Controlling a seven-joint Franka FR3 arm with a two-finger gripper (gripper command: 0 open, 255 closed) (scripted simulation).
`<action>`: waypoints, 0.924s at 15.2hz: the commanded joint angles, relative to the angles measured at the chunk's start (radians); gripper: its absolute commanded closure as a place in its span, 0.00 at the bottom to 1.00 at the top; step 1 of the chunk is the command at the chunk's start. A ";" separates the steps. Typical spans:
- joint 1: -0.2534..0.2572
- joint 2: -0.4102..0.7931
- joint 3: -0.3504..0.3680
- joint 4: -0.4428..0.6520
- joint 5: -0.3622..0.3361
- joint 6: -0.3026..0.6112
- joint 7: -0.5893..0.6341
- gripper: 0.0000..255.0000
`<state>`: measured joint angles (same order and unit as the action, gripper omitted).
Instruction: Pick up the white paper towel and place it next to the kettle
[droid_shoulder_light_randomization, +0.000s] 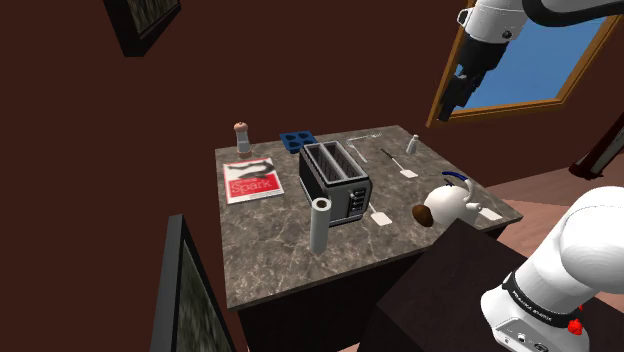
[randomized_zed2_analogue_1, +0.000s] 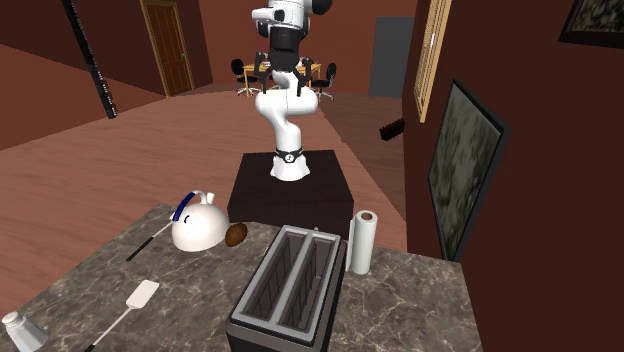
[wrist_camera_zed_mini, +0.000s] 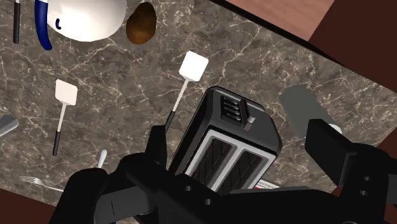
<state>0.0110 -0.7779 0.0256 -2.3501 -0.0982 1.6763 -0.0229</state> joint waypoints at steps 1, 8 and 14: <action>0.000 0.000 0.000 0.000 0.000 0.000 0.000 0.00; 0.016 0.059 0.105 -0.138 0.069 0.209 0.187 0.00; 0.022 0.183 0.205 -0.195 0.111 0.405 0.350 0.00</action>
<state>0.0325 -0.6176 0.2126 -2.5411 0.0061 2.0504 0.2962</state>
